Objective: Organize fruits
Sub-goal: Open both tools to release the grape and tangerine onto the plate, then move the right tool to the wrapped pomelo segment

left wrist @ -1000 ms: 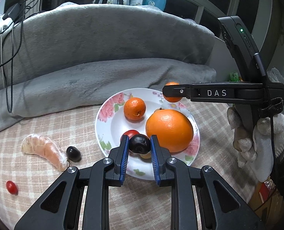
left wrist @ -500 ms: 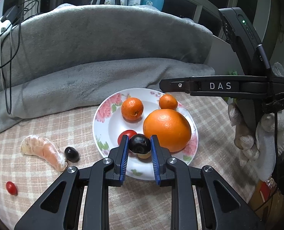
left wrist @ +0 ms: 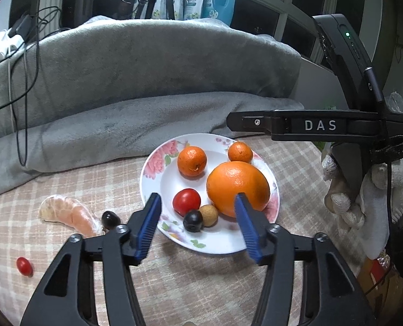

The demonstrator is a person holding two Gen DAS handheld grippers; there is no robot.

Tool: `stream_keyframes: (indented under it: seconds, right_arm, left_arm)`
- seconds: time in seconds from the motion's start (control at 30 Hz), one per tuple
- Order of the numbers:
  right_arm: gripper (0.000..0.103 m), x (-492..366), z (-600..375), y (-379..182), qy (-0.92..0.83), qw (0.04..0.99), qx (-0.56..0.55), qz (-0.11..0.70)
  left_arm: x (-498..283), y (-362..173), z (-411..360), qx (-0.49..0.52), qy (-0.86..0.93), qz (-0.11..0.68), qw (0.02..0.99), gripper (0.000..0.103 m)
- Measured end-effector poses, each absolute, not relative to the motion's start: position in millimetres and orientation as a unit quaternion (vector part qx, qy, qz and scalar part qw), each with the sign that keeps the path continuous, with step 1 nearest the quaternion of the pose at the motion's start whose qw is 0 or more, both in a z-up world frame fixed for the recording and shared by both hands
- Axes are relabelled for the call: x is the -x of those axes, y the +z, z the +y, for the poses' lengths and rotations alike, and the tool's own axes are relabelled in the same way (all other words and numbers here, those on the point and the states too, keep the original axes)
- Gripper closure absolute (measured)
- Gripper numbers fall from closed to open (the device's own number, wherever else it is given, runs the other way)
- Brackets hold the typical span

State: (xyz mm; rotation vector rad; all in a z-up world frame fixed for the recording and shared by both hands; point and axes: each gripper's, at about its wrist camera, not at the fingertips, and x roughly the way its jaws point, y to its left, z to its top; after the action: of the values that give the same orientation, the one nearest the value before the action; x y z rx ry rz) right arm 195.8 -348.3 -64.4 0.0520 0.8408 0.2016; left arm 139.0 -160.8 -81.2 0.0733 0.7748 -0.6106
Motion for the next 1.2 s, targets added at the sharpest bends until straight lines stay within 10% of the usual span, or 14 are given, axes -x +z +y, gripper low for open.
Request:
stream_keyframes:
  seconds: [1.2]
  right_arm:
    - [0.014, -207.5, -237.5, -47.5, 0.155, 0.906, 0.064, 0.389]
  left_arm:
    - [-134.2, -62.5, -1.4, 0.000, -0.138, 0.346, 0.928, 0.033]
